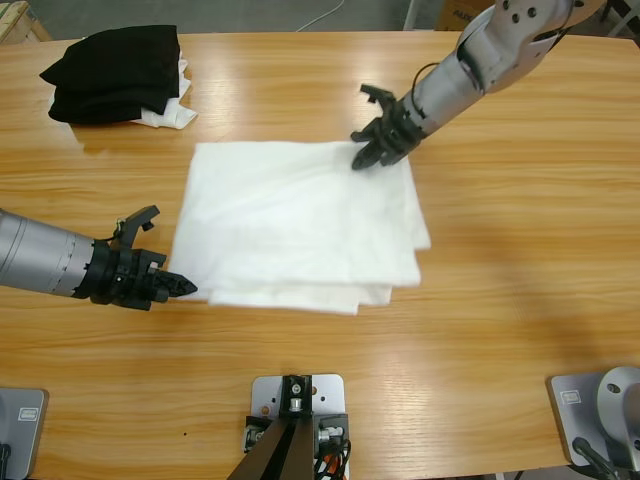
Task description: Fold clothes
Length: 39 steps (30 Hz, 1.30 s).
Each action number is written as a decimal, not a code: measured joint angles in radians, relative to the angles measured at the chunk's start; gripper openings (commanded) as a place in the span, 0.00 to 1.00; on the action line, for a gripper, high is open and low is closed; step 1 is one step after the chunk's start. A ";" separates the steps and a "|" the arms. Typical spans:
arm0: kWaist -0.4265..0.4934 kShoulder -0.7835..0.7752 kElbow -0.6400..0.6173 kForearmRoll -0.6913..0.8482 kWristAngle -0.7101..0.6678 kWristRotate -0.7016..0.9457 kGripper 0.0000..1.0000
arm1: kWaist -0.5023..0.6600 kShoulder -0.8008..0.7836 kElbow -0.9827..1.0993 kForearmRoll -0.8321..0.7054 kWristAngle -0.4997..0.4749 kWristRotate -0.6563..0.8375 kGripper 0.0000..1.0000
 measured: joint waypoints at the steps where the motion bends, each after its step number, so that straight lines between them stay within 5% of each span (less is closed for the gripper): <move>1: 0.000 0.000 0.006 0.000 -0.001 0.002 0.00 | -0.013 0.000 -0.006 0.002 -0.009 -0.002 0.00; 7: 0.000 0.003 0.017 -0.004 -0.002 0.006 0.00 | -0.042 -0.003 -0.020 0.016 -0.045 -0.005 0.00; 8: 0.000 0.002 0.017 -0.004 -0.002 0.006 0.00 | -0.042 -0.004 -0.020 0.021 -0.048 -0.008 0.08; 9: 0.001 0.001 0.017 -0.004 -0.002 0.006 0.04 | -0.039 -0.006 -0.020 0.023 -0.050 -0.009 0.61; 10: 0.005 -0.009 0.017 -0.004 -0.003 0.006 0.49 | -0.035 -0.008 -0.020 0.025 -0.052 -0.011 0.94; 11: 0.012 -0.028 0.017 -0.003 -0.005 0.006 0.87 | -0.027 -0.013 -0.020 0.028 -0.052 -0.011 1.00; 13: 0.034 -0.094 0.014 0.001 -0.026 -0.001 0.99 | 0.006 -0.051 -0.020 0.040 -0.063 -0.011 1.00; 21: 0.176 -0.279 -0.063 0.067 -0.066 -0.119 0.99 | 0.186 -0.362 -0.081 0.257 -0.254 0.096 1.00; 30: 0.287 0.174 -0.244 0.074 -0.148 -0.135 1.00 | 0.214 -0.637 0.018 0.370 -0.308 0.204 1.00; 39: 0.345 0.282 -0.349 0.070 -0.330 -0.061 0.98 | 0.215 -0.734 0.101 0.372 -0.345 0.216 1.00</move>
